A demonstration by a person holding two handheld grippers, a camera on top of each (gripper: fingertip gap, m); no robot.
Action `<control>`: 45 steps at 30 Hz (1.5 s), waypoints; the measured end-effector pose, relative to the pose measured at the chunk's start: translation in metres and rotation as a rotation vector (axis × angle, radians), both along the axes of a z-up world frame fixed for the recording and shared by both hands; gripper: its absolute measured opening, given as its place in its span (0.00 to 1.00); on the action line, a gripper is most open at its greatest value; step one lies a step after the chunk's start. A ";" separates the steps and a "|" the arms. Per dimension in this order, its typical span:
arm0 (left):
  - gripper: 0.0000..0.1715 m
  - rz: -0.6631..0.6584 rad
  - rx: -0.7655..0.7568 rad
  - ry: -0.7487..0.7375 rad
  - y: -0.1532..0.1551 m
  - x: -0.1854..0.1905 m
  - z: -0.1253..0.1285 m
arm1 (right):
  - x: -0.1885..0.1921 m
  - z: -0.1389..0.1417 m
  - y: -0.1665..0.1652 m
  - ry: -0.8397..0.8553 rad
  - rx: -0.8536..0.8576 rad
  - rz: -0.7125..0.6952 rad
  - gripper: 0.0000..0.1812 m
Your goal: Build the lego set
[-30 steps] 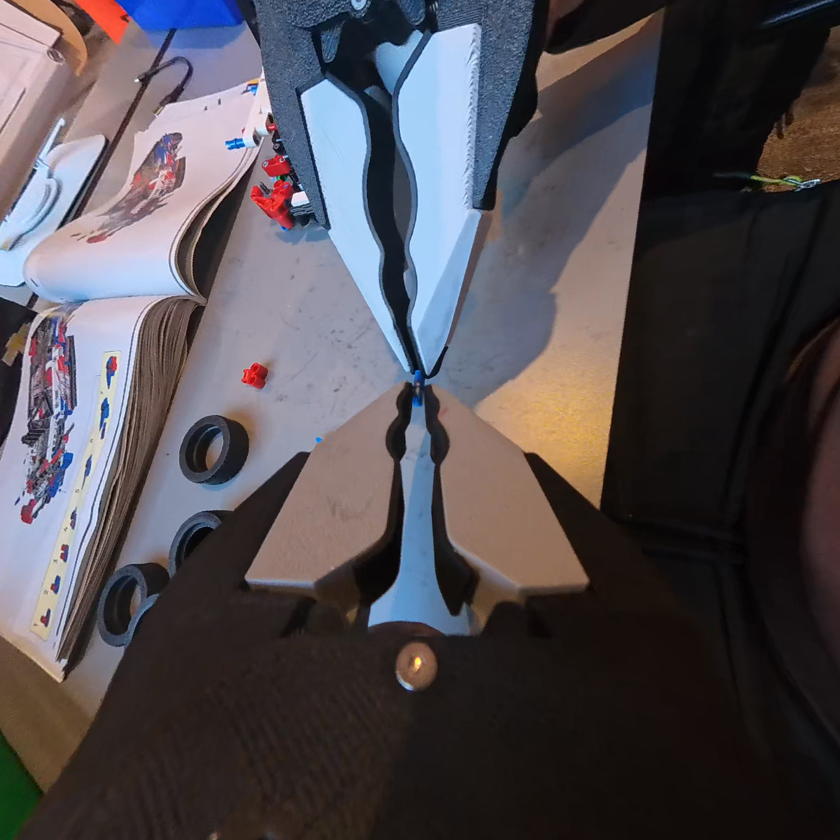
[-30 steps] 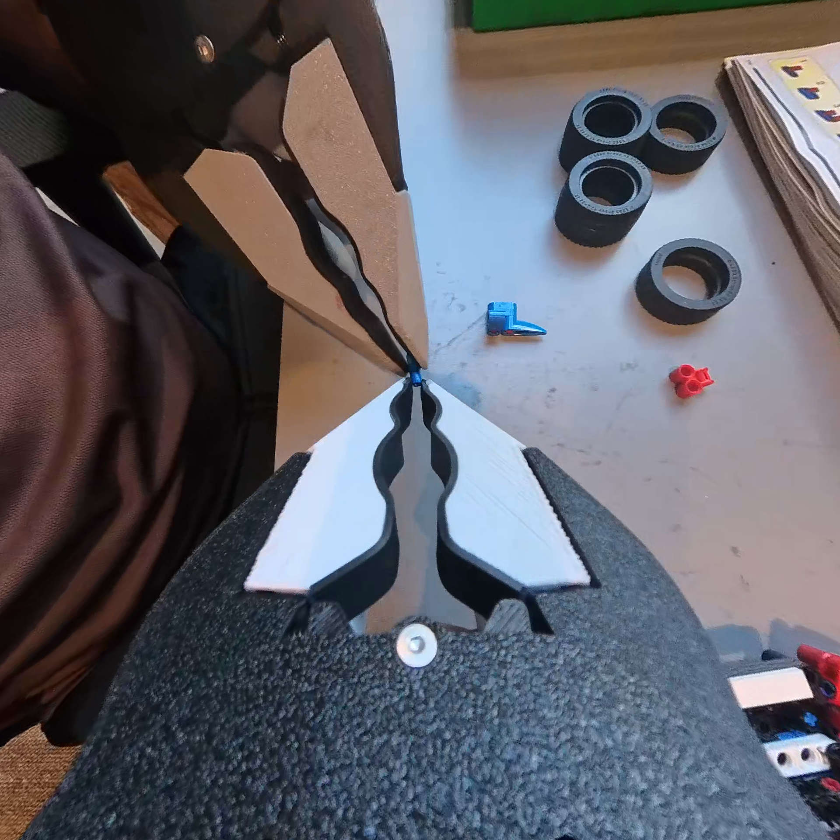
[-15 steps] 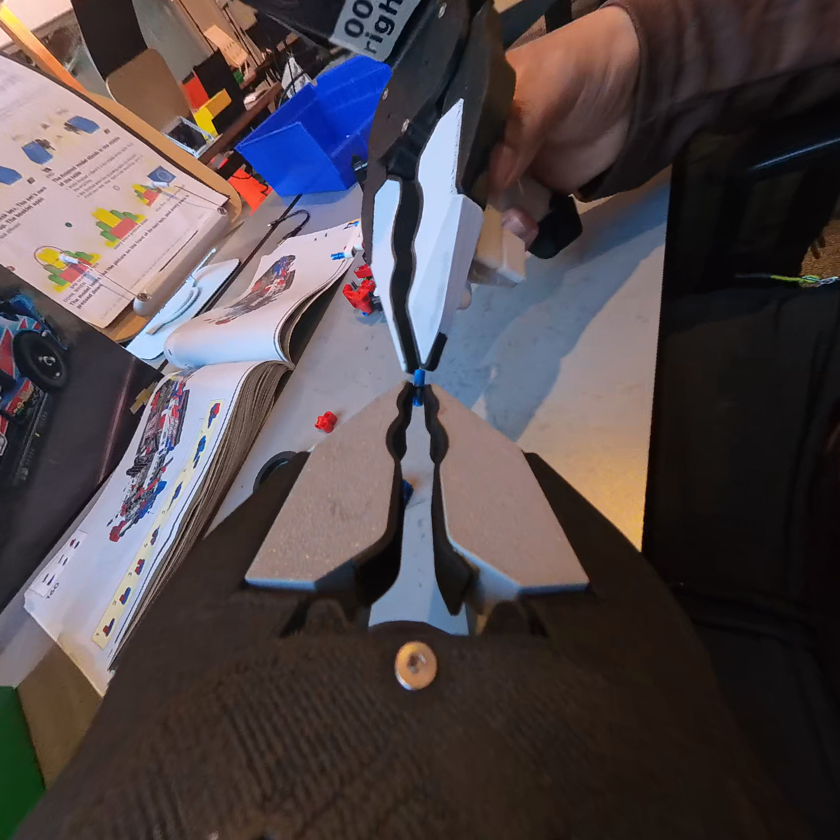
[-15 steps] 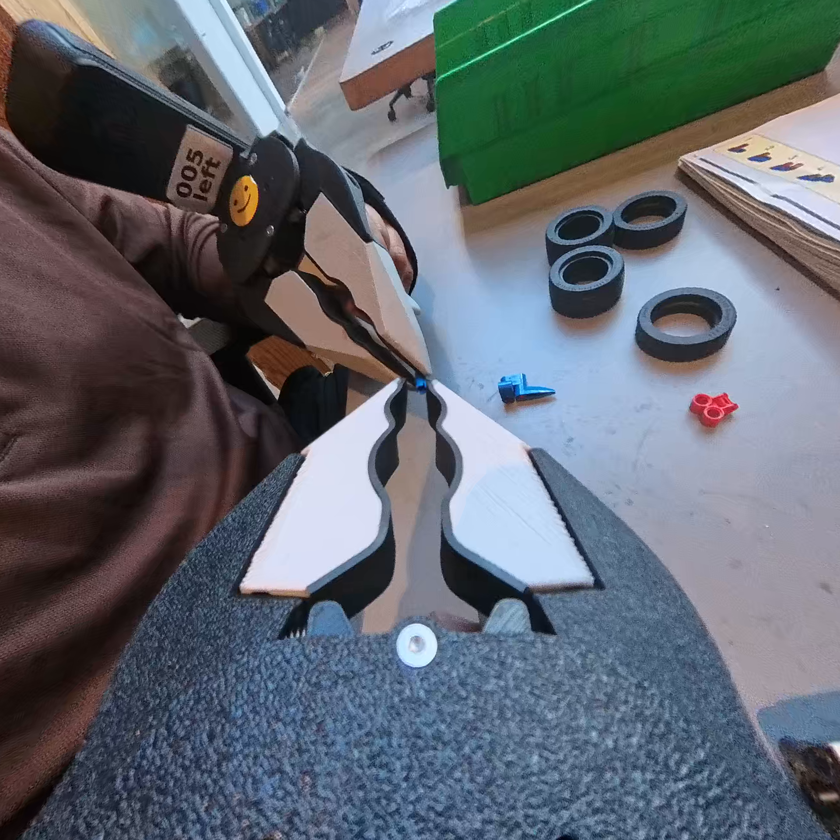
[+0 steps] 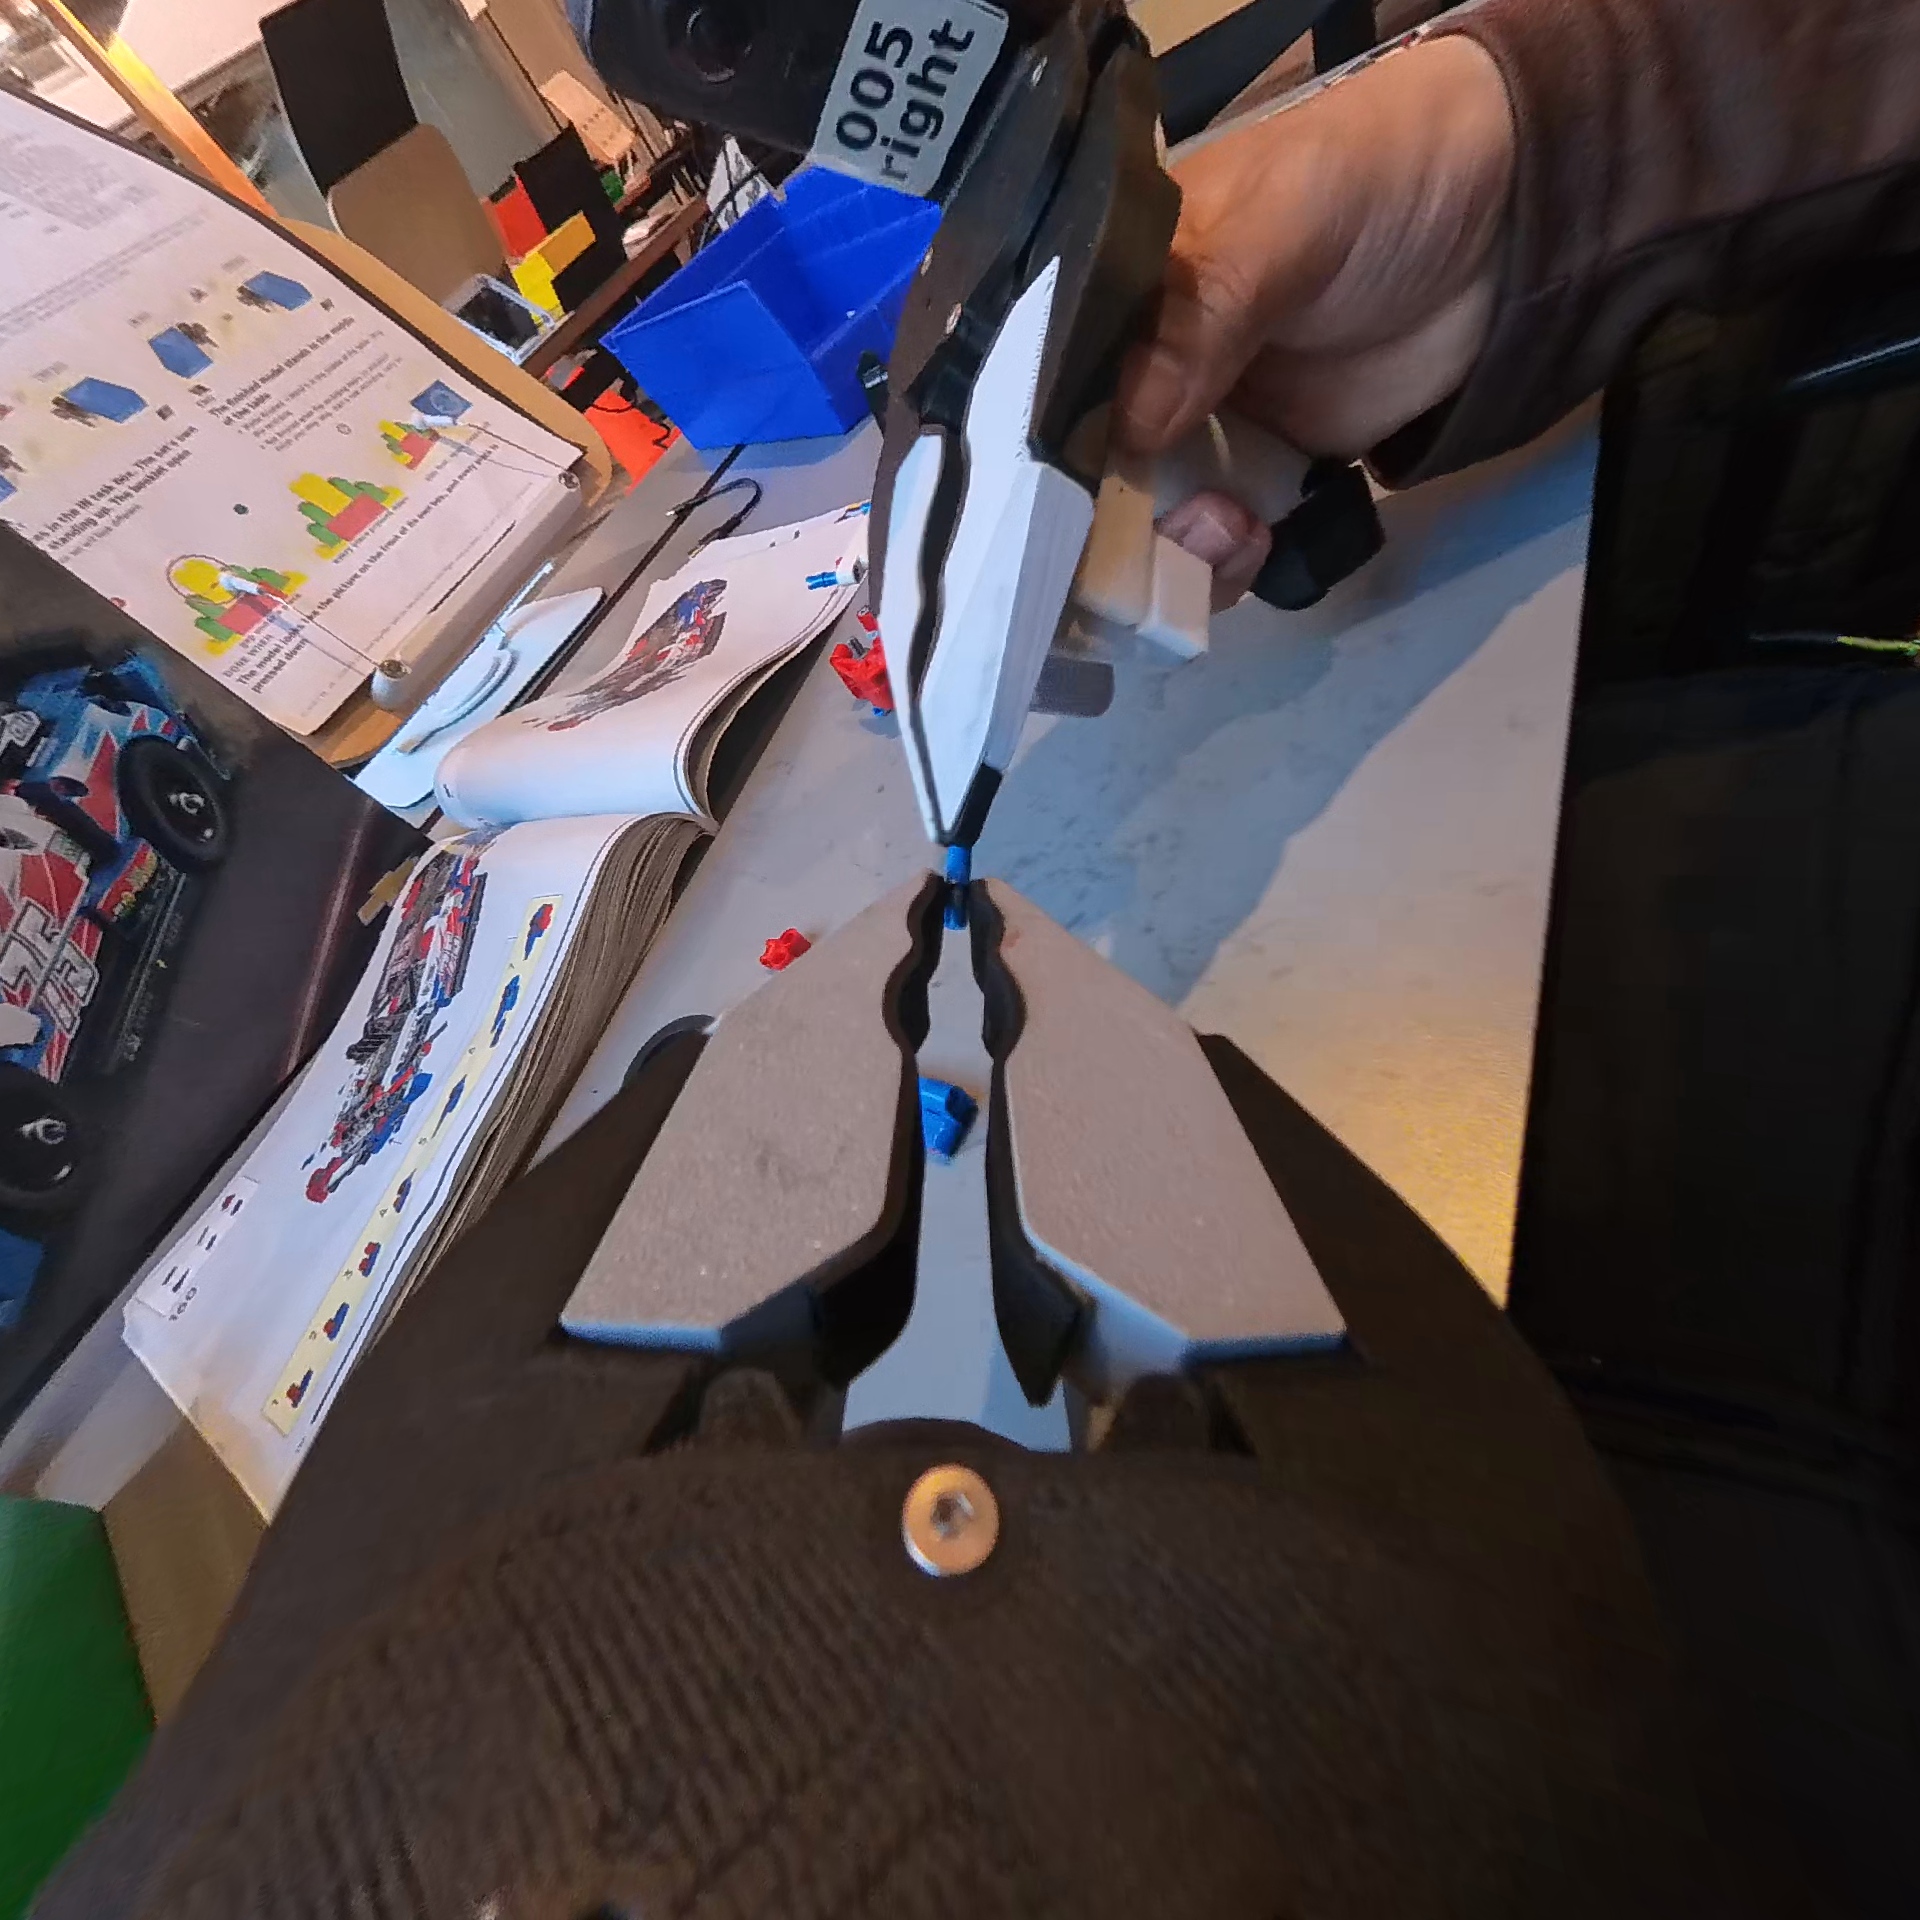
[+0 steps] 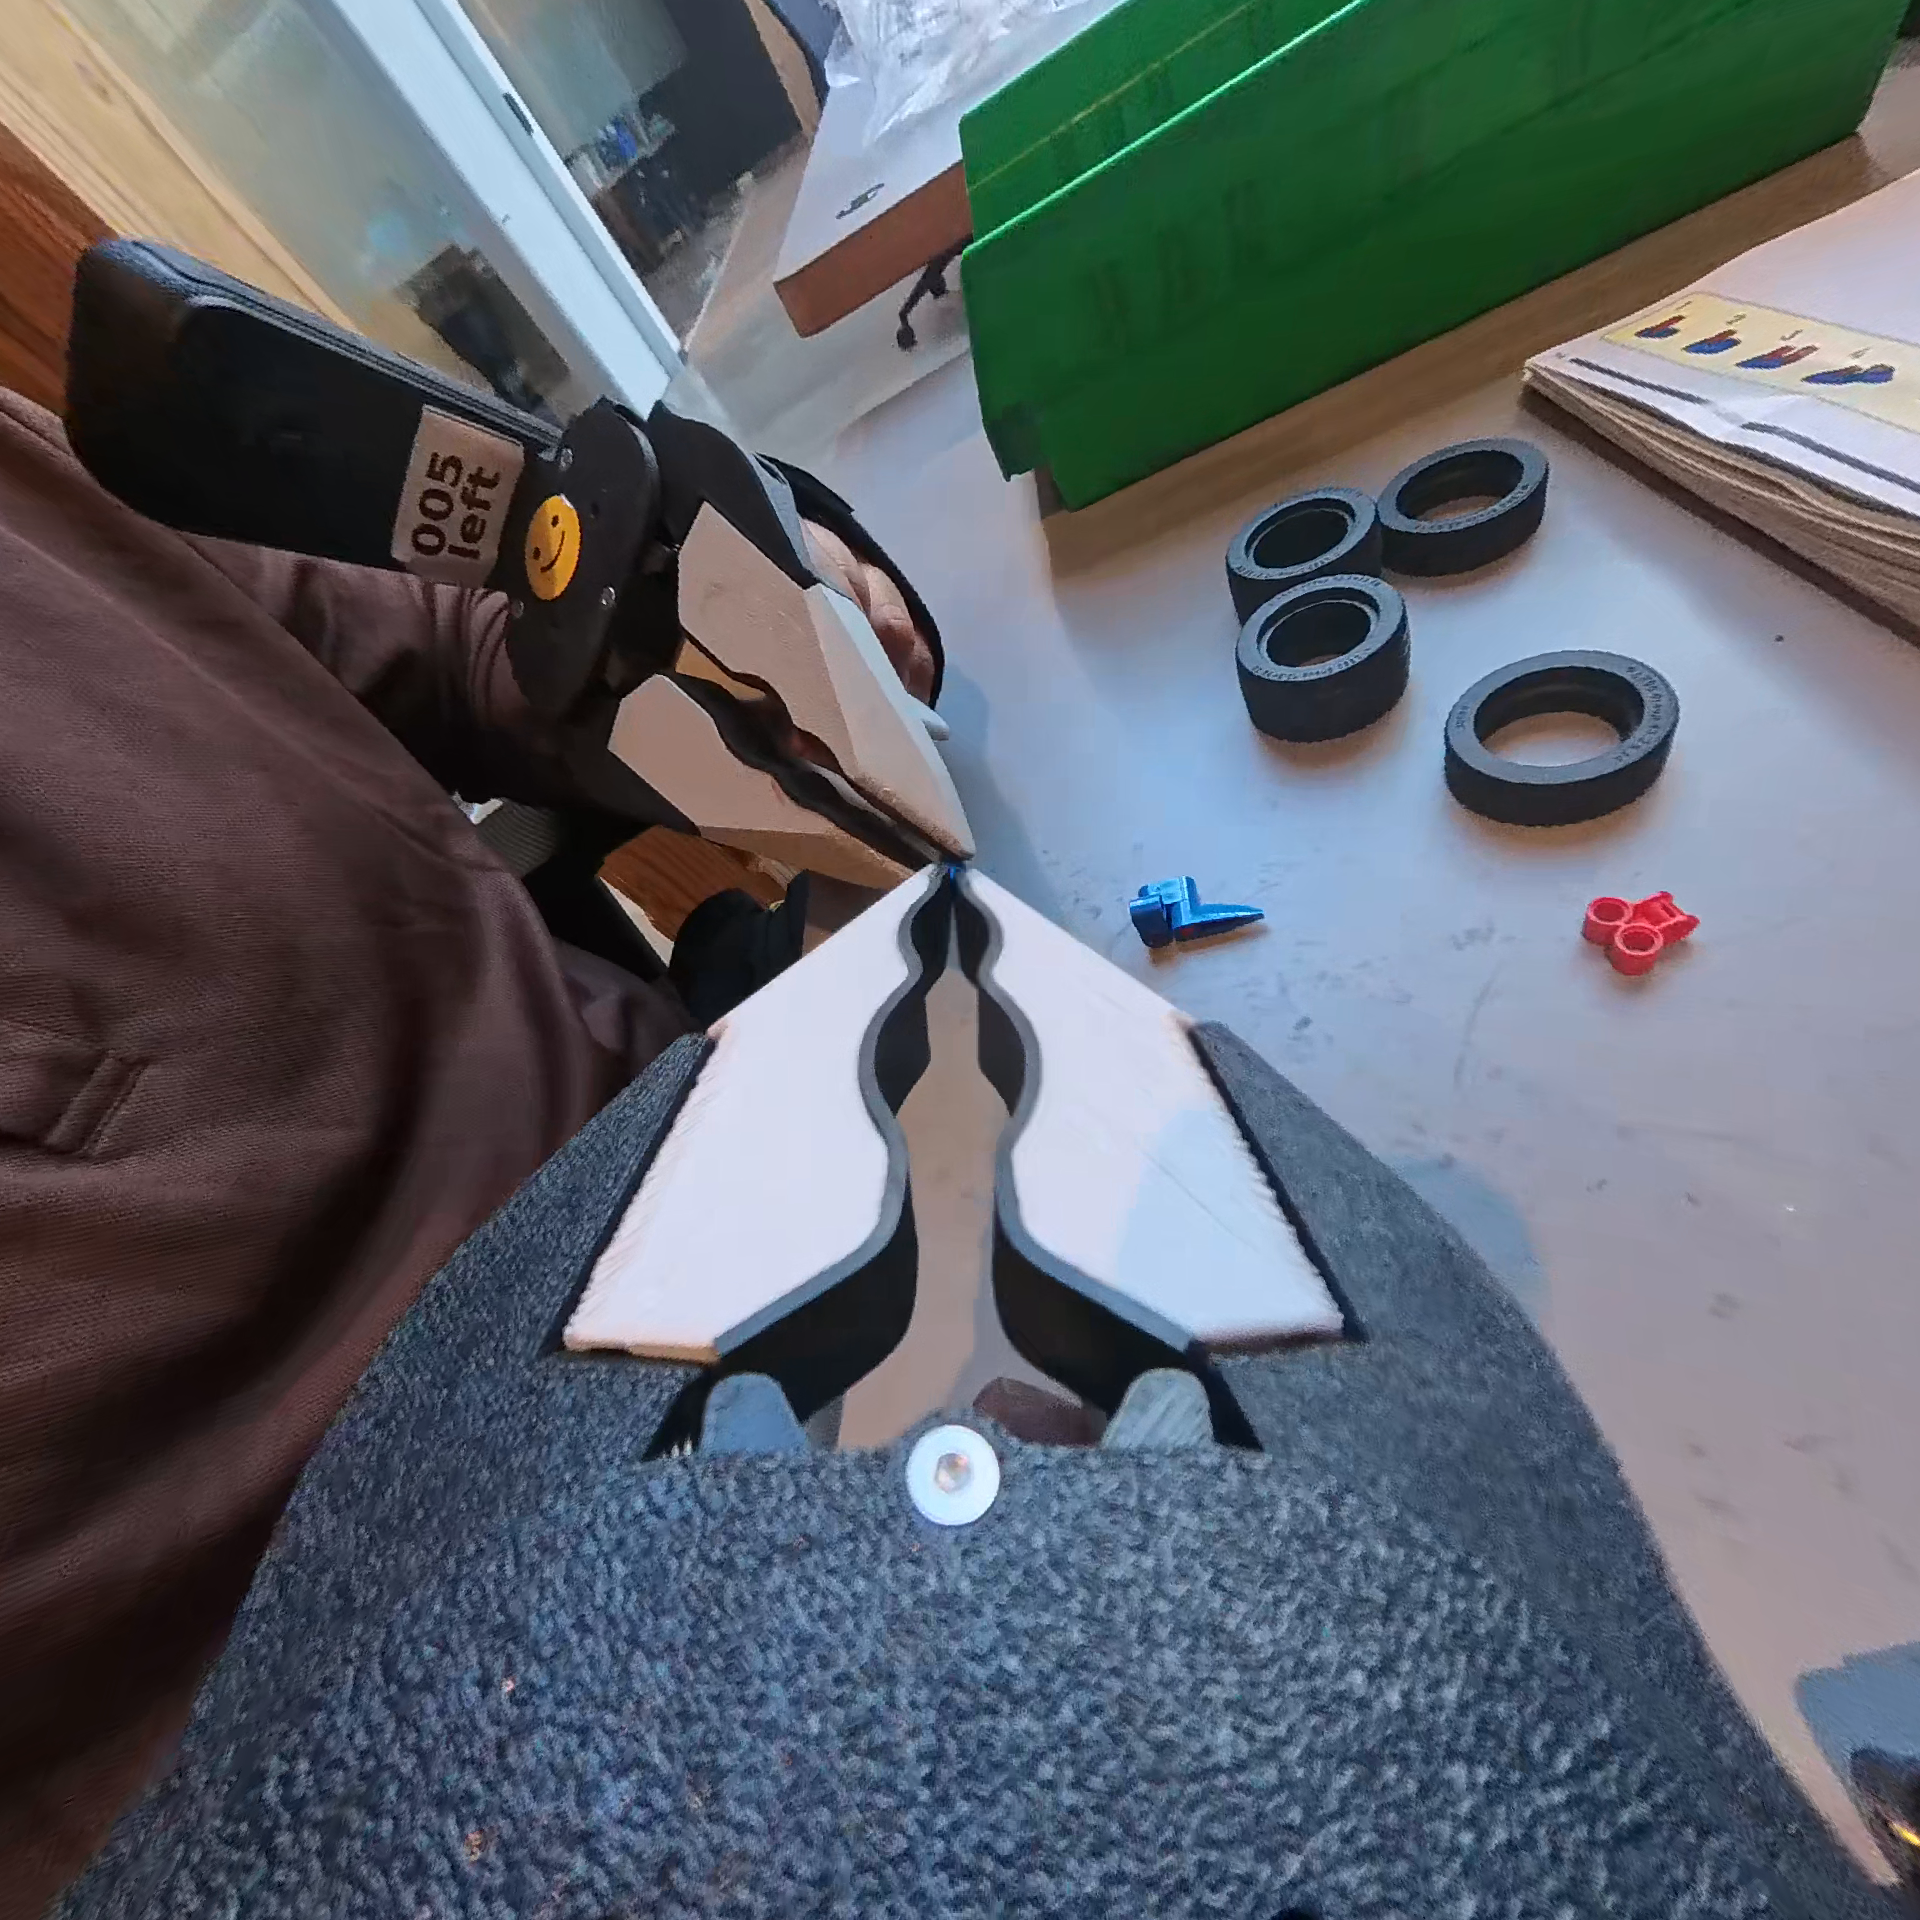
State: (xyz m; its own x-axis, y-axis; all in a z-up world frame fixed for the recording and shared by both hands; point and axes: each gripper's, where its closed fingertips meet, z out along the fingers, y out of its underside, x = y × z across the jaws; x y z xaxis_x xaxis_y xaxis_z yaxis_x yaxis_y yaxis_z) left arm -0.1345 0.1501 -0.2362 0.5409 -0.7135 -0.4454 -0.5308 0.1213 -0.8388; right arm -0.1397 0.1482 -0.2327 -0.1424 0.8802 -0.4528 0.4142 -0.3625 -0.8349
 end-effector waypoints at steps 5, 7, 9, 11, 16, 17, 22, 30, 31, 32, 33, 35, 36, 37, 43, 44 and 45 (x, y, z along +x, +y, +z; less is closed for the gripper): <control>0.01 0.004 -0.003 -0.018 0.001 0.000 0.001 | 0.000 0.000 0.002 0.013 -0.050 0.001 0.01; 0.01 0.002 -0.003 -0.014 0.001 0.000 0.001 | 0.001 -0.001 0.004 0.009 -0.048 0.000 0.03; 0.01 0.003 -0.001 -0.005 0.001 0.000 0.000 | 0.001 -0.002 0.004 0.007 -0.048 0.002 0.03; 0.01 0.005 0.000 -0.002 0.001 0.000 -0.001 | 0.000 -0.003 0.003 0.008 -0.056 0.007 0.03; 0.01 0.009 -0.007 -0.005 0.002 -0.001 -0.002 | 0.001 -0.003 0.001 0.008 -0.059 0.020 0.04; 0.01 0.010 -0.008 -0.002 0.003 -0.001 -0.003 | 0.002 -0.003 0.001 0.008 -0.060 0.019 0.04; 0.01 0.007 -0.001 -0.011 0.001 0.000 0.001 | -0.001 -0.004 -0.001 0.000 -0.060 0.022 0.04; 0.01 -0.013 -0.058 0.006 0.000 -0.006 -0.002 | -0.003 -0.011 0.005 -0.035 -0.045 -0.021 0.02; 0.03 -0.001 -0.095 -0.011 0.003 -0.012 -0.001 | -0.002 -0.013 0.009 -0.045 -0.036 -0.039 0.02; 0.05 0.009 -0.168 -0.036 0.005 -0.018 -0.004 | 0.000 -0.015 0.013 -0.058 -0.028 -0.057 0.02; 0.08 0.026 -0.256 -0.057 0.008 -0.025 -0.009 | 0.001 -0.019 0.017 -0.080 -0.015 -0.076 0.02; 0.11 0.066 -0.367 -0.087 0.015 -0.038 -0.021 | 0.004 -0.030 0.020 -0.132 0.018 -0.095 0.02; 0.10 0.083 -0.409 -0.081 0.017 -0.043 -0.027 | 0.004 -0.035 0.021 -0.155 0.037 -0.101 0.02; 0.10 0.101 -0.442 -0.065 0.019 -0.046 -0.034 | 0.005 -0.039 0.021 -0.174 0.056 -0.105 0.02; 0.14 0.059 -0.581 0.008 0.016 -0.037 -0.063 | 0.005 -0.050 0.021 -0.212 0.084 -0.101 0.02; 0.16 0.058 -0.607 0.021 0.016 -0.036 -0.066 | 0.005 -0.050 0.021 -0.212 0.084 -0.099 0.02; 0.20 0.056 -0.620 0.033 0.016 -0.036 -0.069 | 0.005 -0.050 0.021 -0.211 0.086 -0.098 0.02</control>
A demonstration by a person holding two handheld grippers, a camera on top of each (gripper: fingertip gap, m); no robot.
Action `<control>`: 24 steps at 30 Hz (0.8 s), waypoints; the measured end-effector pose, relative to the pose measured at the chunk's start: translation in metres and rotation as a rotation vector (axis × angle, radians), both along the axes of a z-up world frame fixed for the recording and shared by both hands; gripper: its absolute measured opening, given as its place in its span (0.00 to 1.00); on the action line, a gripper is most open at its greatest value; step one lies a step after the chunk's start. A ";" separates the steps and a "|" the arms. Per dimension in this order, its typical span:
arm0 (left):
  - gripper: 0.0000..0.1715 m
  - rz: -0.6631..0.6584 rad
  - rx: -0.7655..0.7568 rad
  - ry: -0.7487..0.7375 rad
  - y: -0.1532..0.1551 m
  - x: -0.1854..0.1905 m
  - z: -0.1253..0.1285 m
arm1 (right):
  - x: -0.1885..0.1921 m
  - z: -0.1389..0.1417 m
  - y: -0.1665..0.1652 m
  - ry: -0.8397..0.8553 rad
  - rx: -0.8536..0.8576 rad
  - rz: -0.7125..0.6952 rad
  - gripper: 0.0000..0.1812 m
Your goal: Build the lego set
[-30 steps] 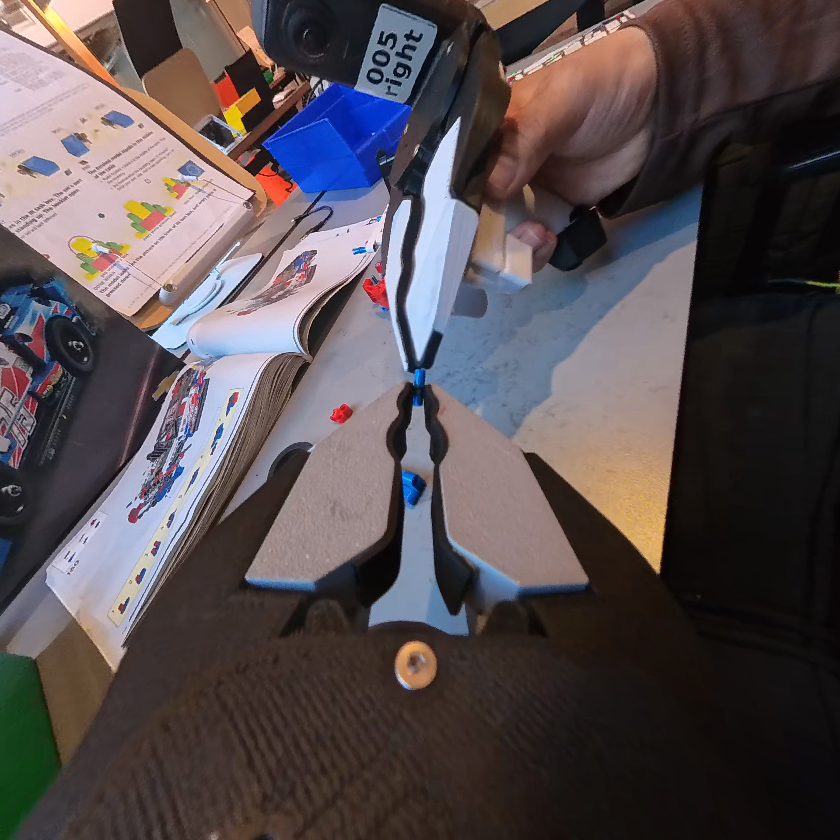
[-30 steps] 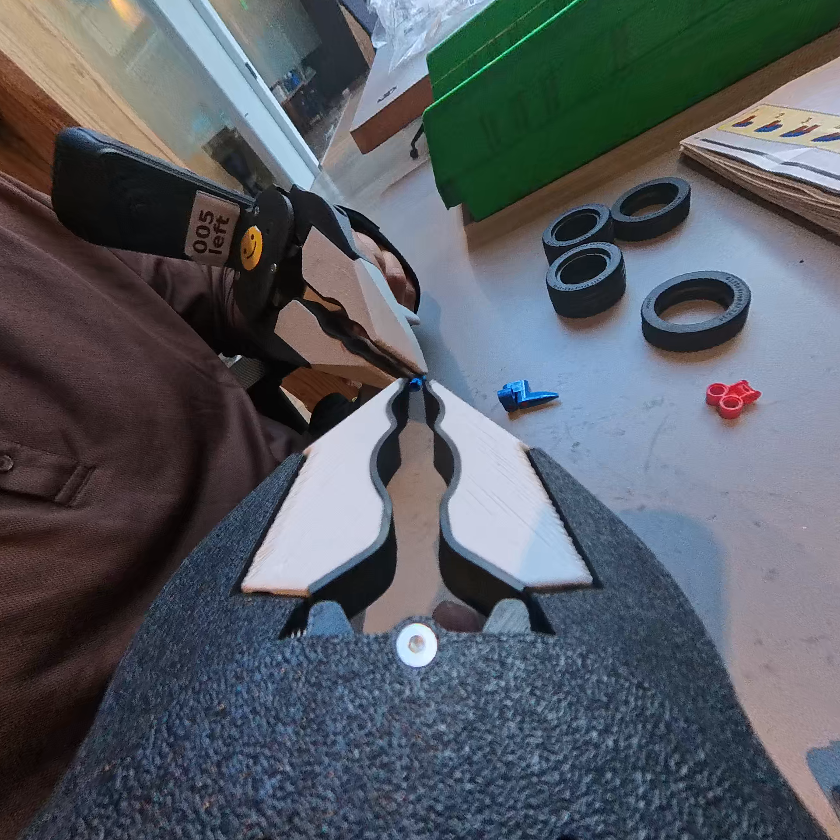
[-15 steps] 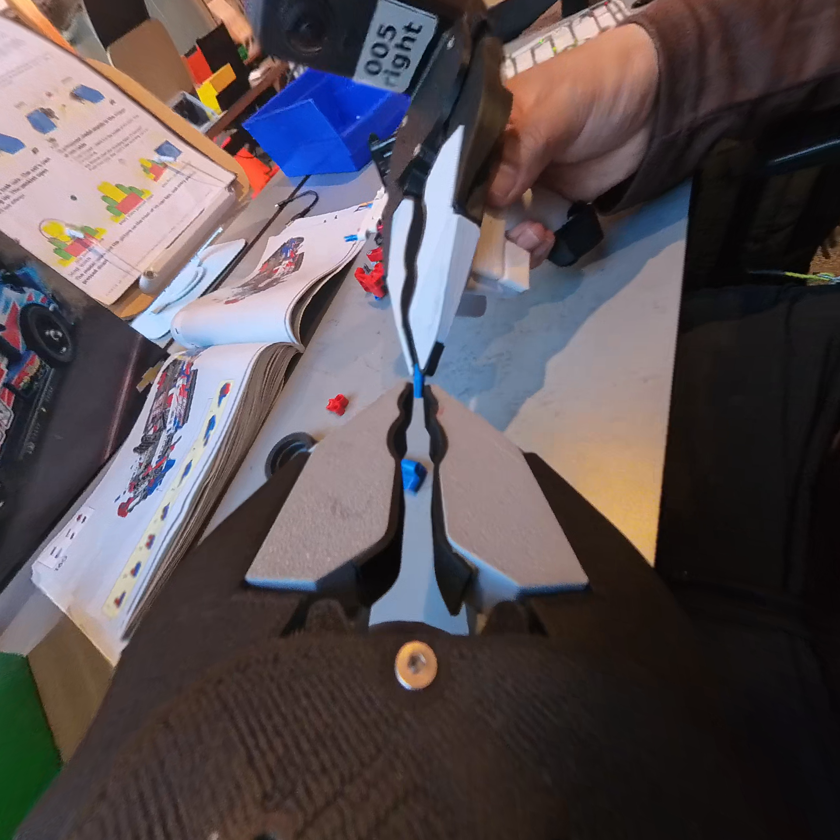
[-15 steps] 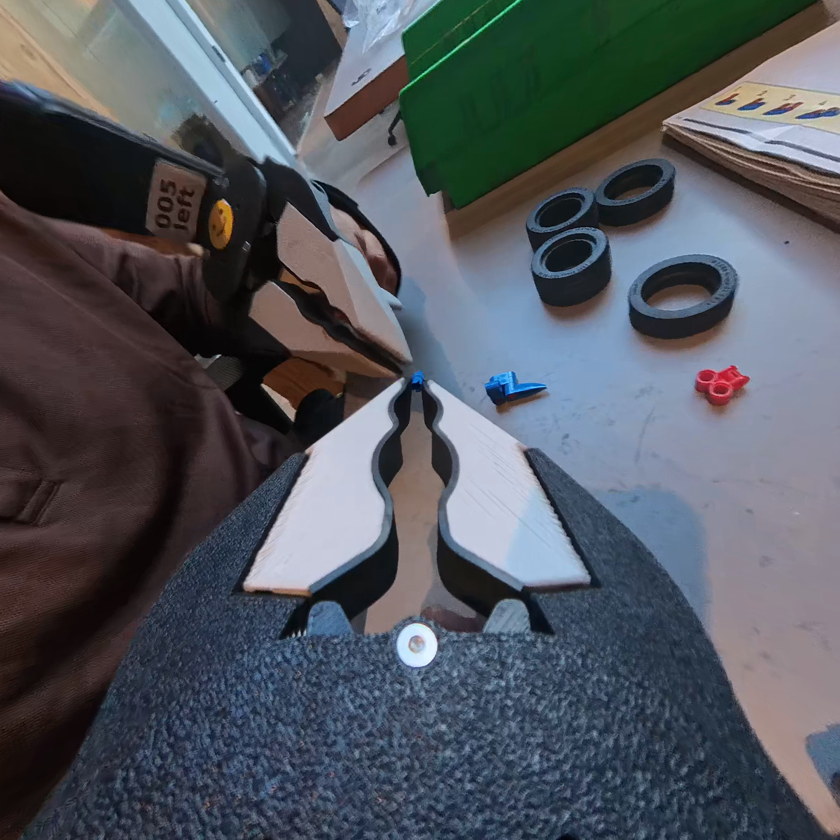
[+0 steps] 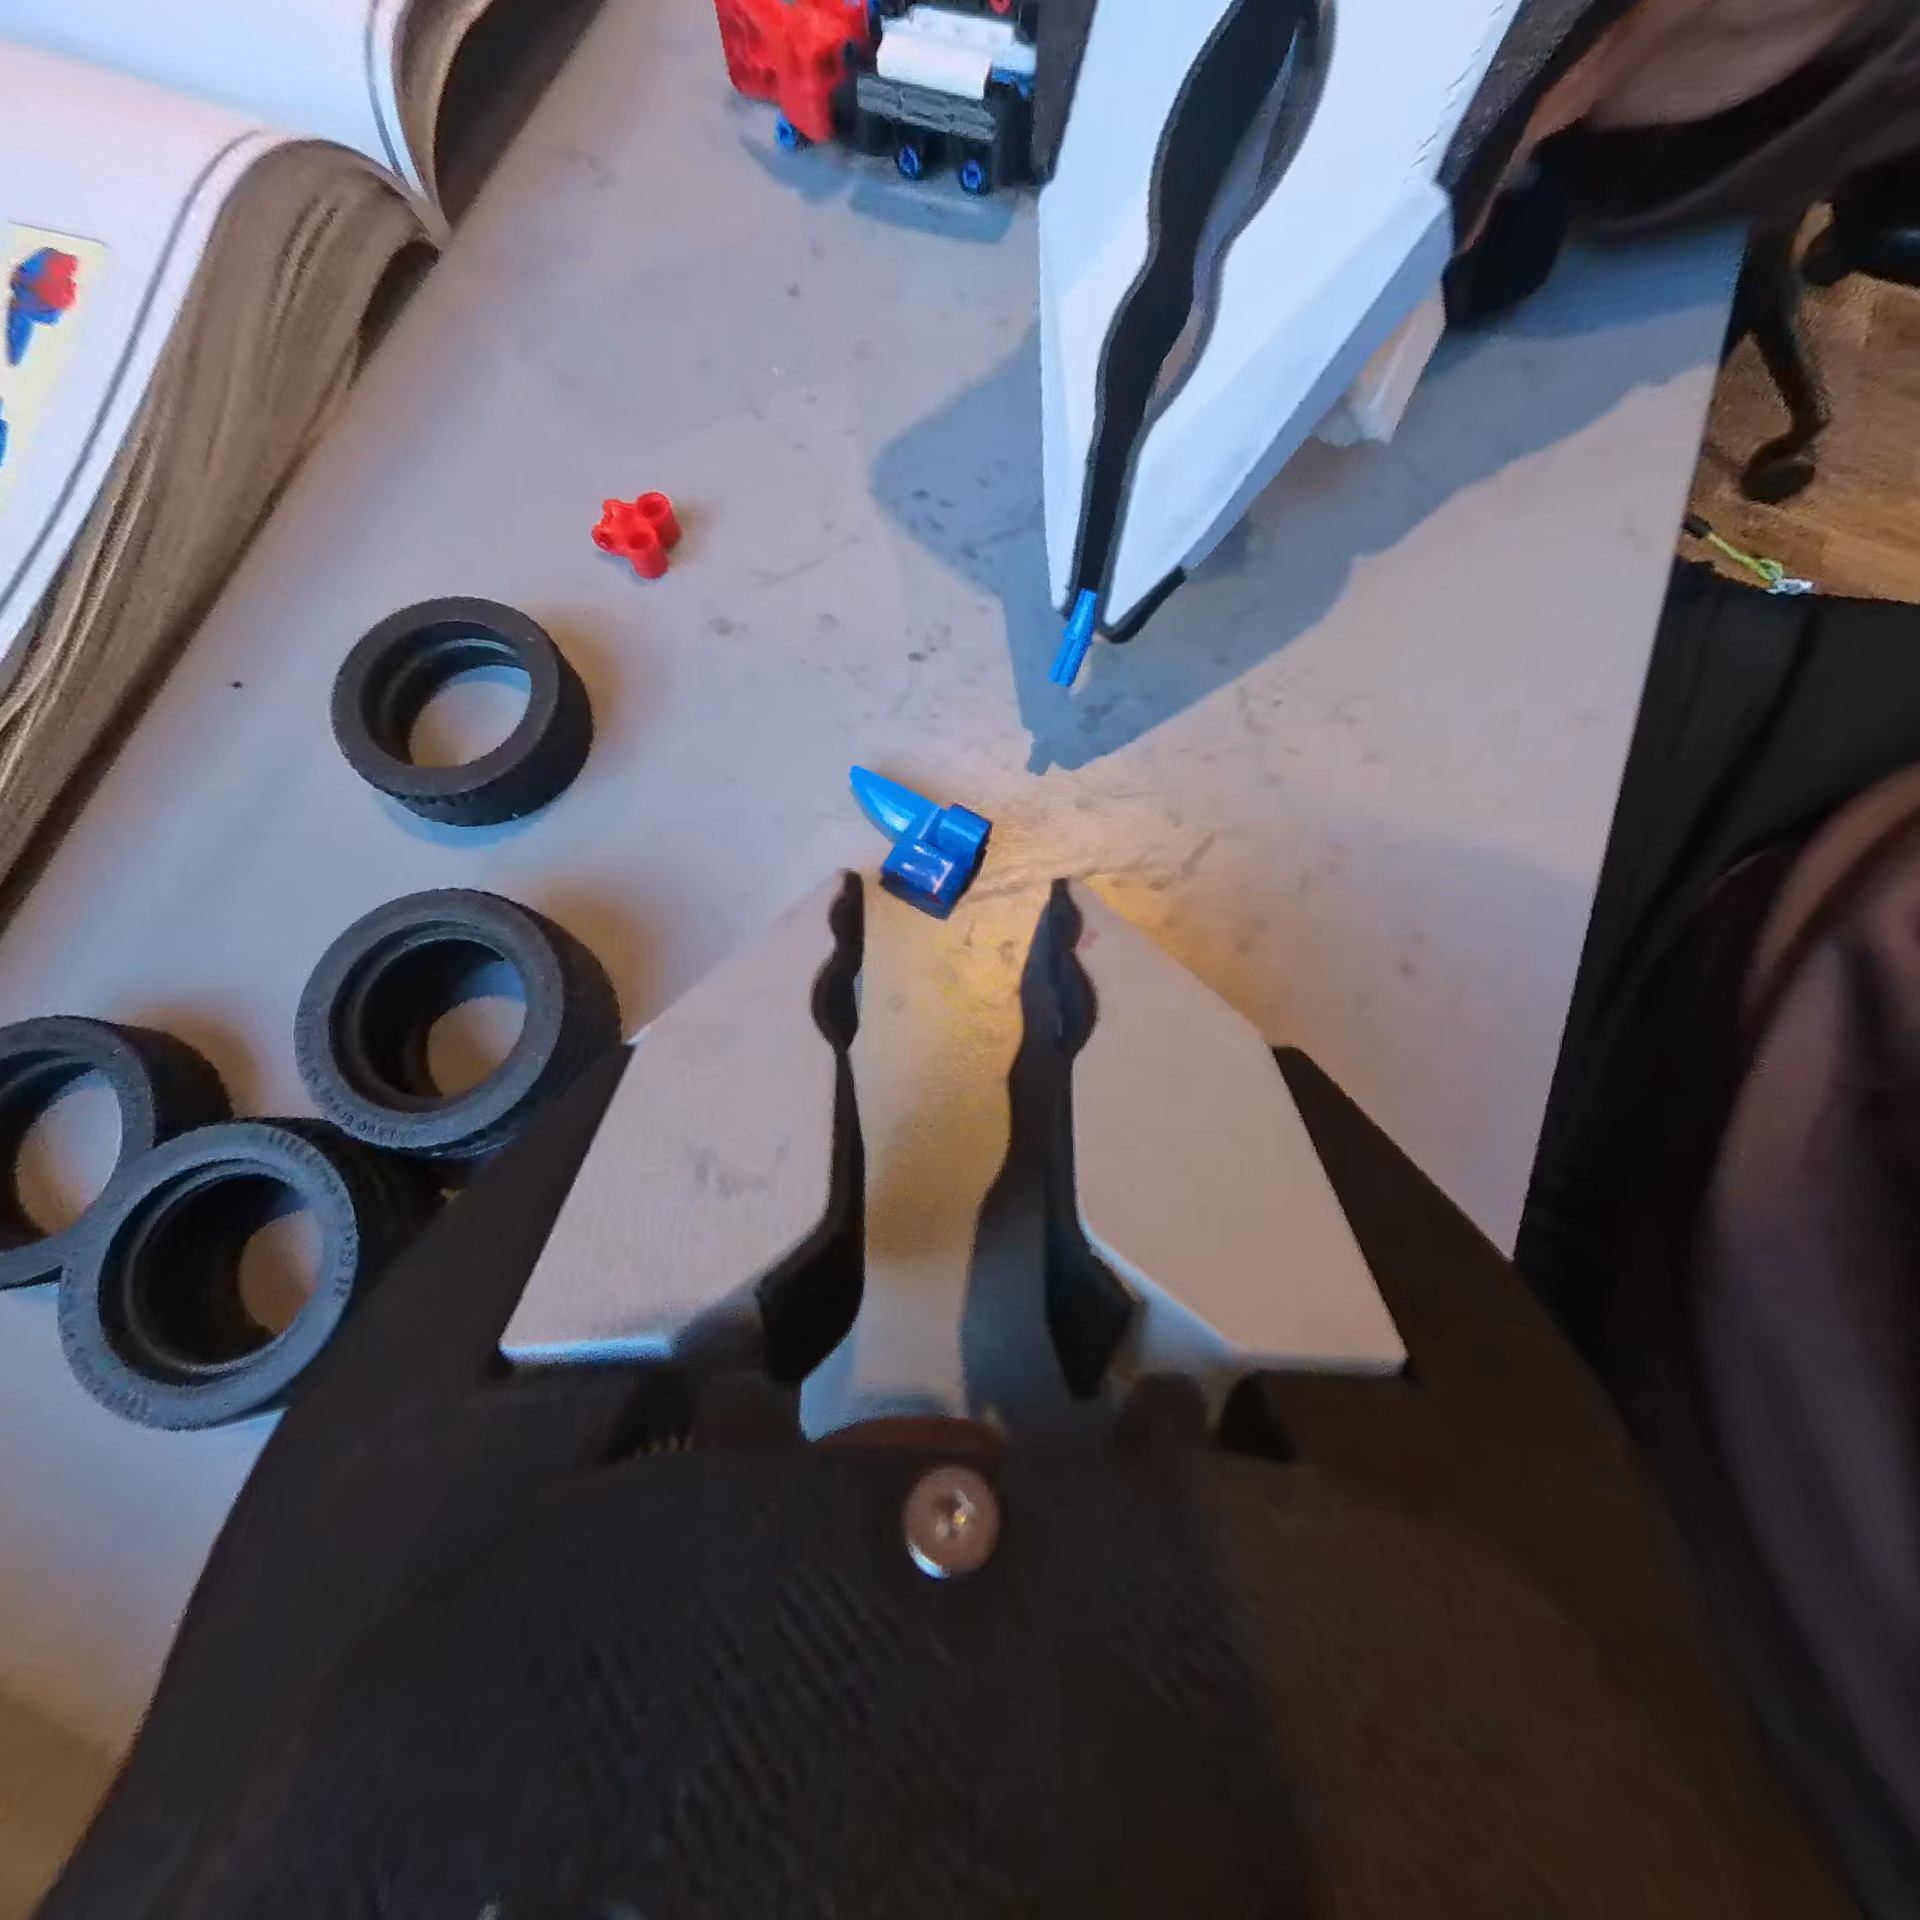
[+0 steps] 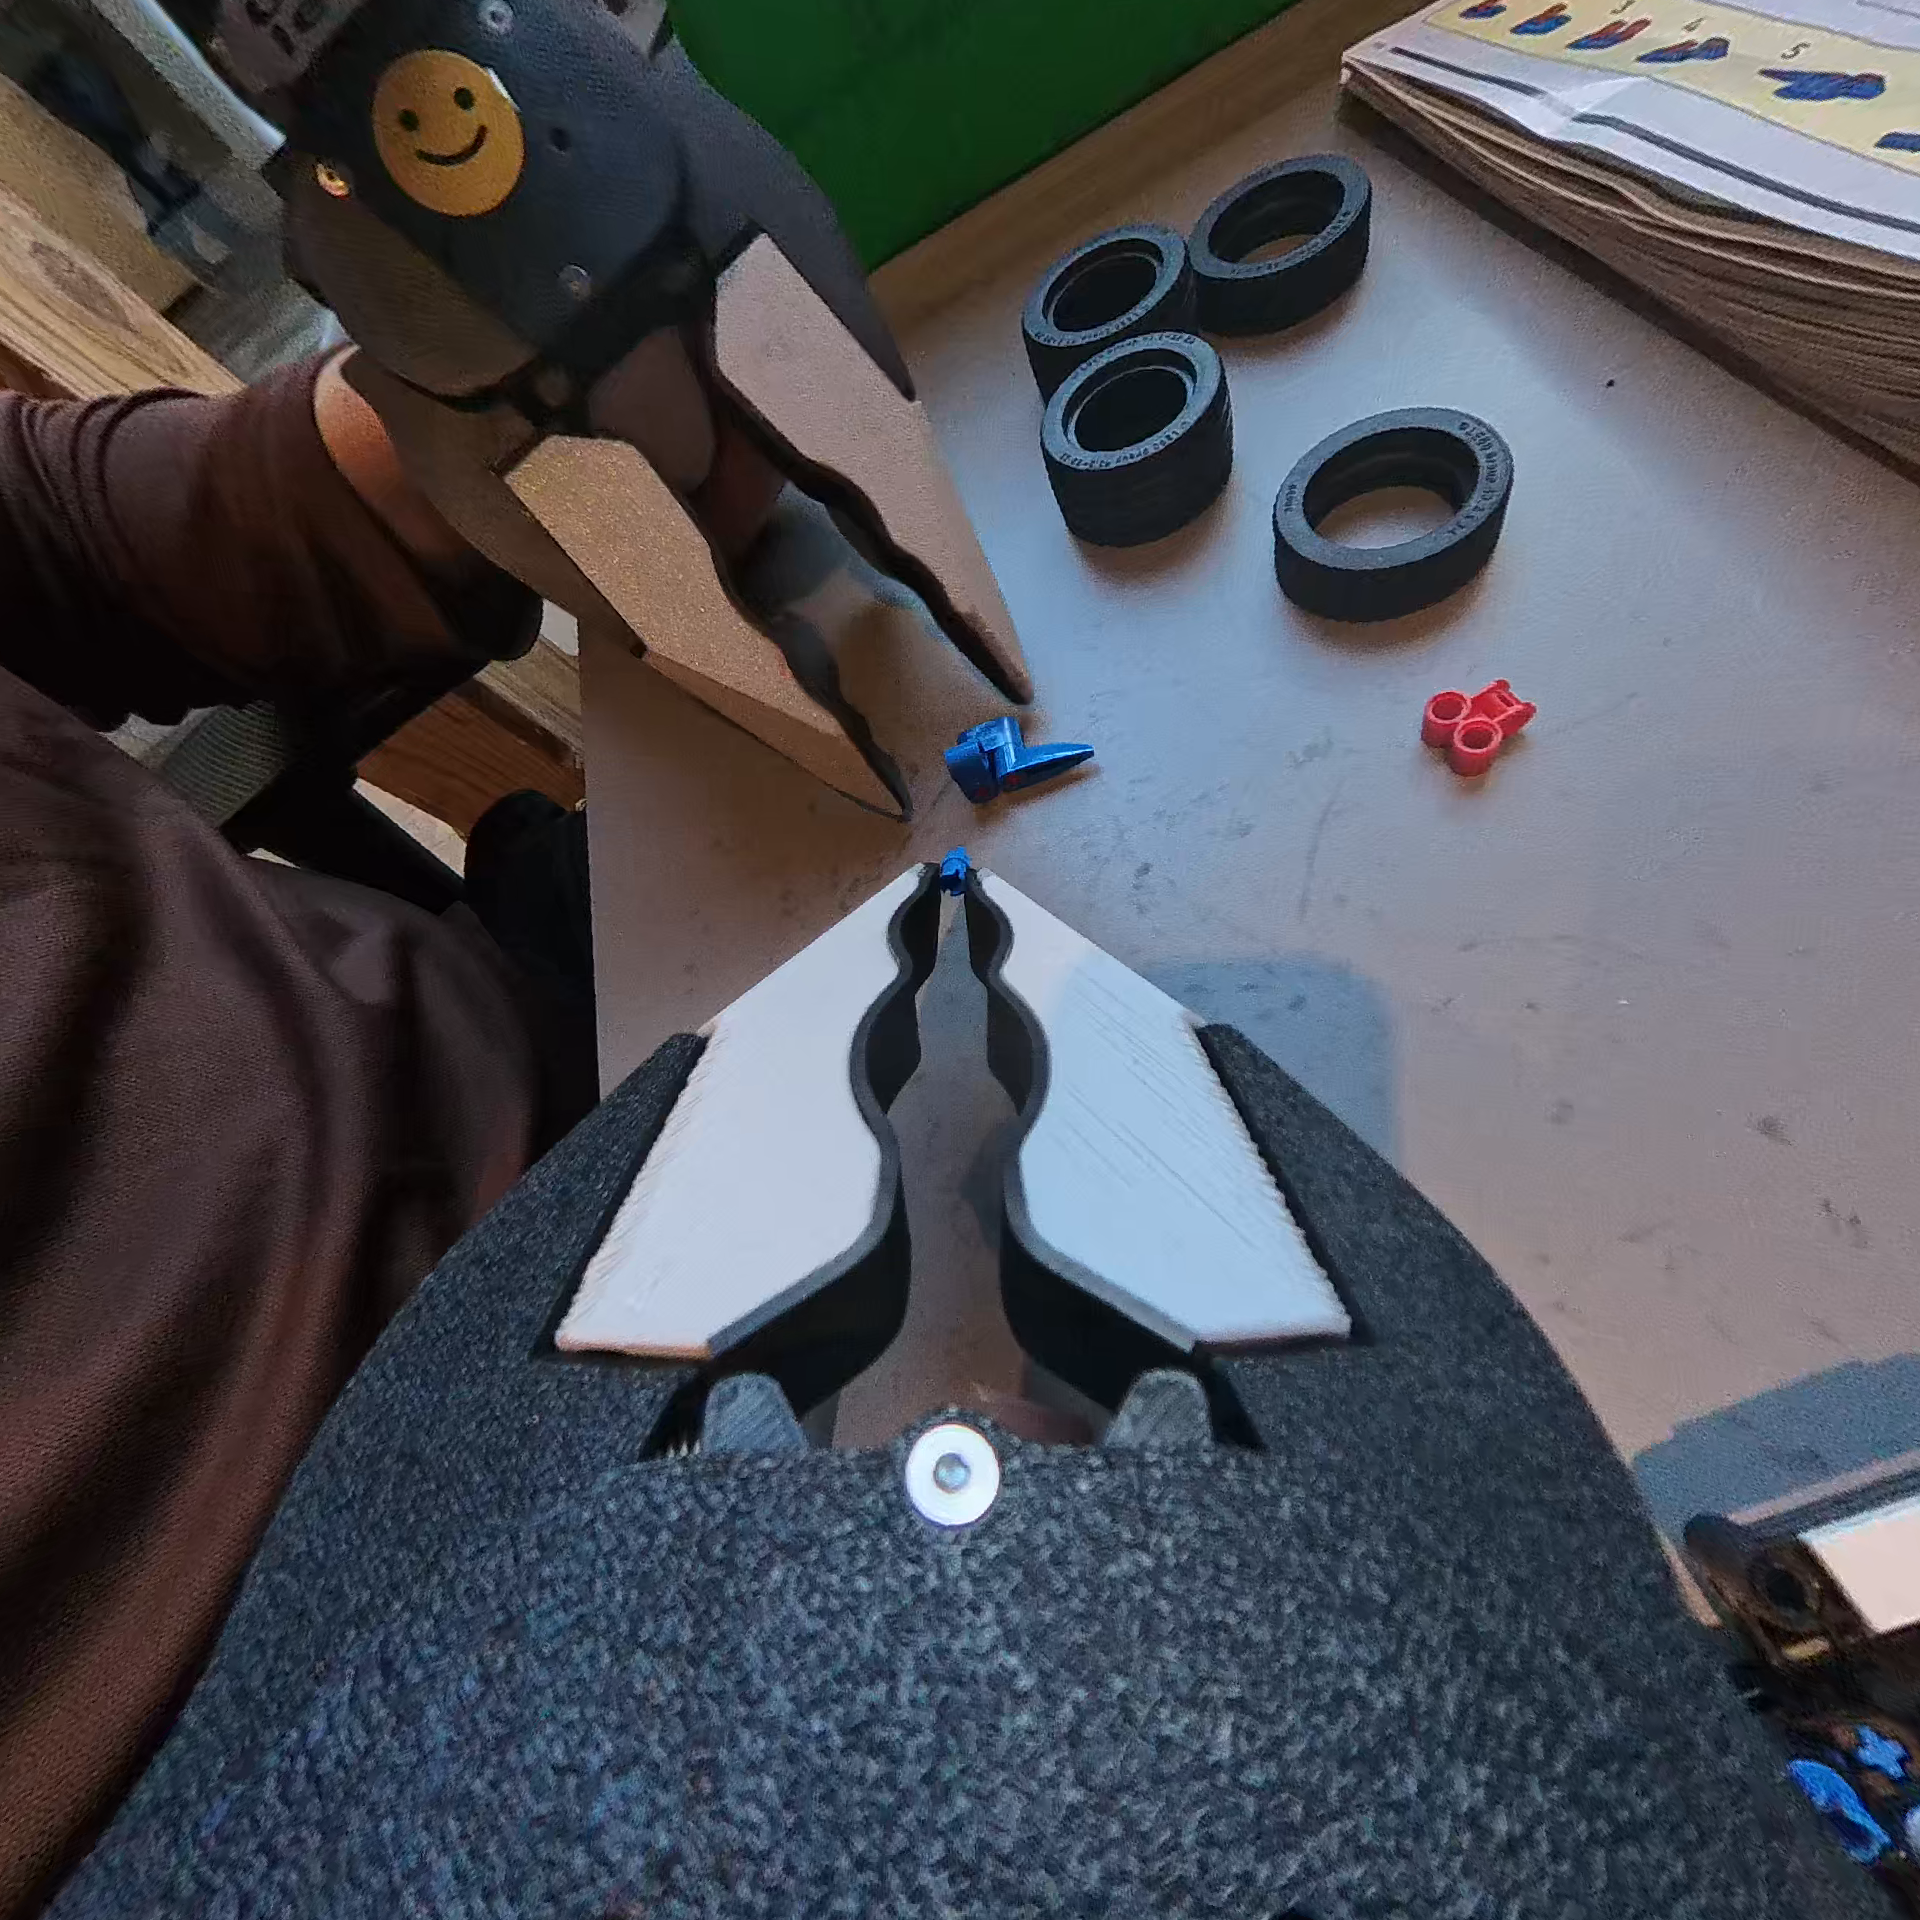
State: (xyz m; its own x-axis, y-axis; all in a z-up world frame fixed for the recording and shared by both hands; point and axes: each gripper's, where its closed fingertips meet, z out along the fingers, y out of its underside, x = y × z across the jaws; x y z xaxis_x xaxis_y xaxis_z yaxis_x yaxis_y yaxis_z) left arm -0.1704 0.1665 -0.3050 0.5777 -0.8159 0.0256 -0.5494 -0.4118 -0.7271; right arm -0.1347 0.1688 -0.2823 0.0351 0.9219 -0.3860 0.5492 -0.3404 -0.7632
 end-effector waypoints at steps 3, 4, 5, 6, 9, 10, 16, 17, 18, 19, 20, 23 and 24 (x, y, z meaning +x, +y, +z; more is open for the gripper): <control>0.18 -0.006 0.016 0.025 0.004 -0.001 -0.002 | 0.000 0.000 -0.001 -0.002 0.010 0.003 0.02; 0.18 -0.016 0.017 0.027 0.004 0.000 -0.002 | -0.001 -0.001 -0.001 -0.004 0.012 0.005 0.02; 0.18 -0.023 0.017 0.027 0.005 0.001 -0.002 | -0.001 -0.002 -0.001 -0.008 0.014 0.006 0.02; 0.16 -0.033 0.011 0.023 0.004 0.002 -0.002 | -0.001 -0.003 -0.001 -0.015 0.016 0.006 0.02; 0.08 -0.048 0.024 0.032 0.003 0.002 -0.002 | -0.002 -0.008 0.001 -0.048 0.044 -0.006 0.02; 0.08 -0.040 0.055 0.053 0.004 0.000 -0.002 | -0.001 -0.010 0.001 -0.064 0.066 -0.007 0.02; 0.08 0.012 0.466 0.395 0.008 -0.014 0.006 | -0.002 -0.021 0.002 -0.137 0.181 -0.002 0.03; 0.08 0.006 0.544 0.476 0.008 -0.016 0.007 | -0.002 -0.022 0.002 -0.145 0.199 0.001 0.04; 0.08 0.002 0.600 0.546 0.007 -0.018 0.007 | -0.002 -0.023 0.001 -0.151 0.213 0.007 0.06; 0.08 -0.005 0.646 0.593 0.006 -0.017 0.008 | -0.002 -0.024 0.000 -0.157 0.224 0.013 0.08; 0.08 -0.012 0.691 0.619 0.005 -0.016 0.010 | -0.002 -0.024 -0.001 -0.157 0.236 0.017 0.09; 0.08 0.001 0.801 0.668 0.004 -0.012 0.020 | -0.001 -0.021 0.000 -0.148 0.263 0.010 0.12; 0.08 0.000 0.839 0.679 0.002 -0.010 0.024 | -0.001 -0.017 -0.001 -0.130 0.260 0.006 0.12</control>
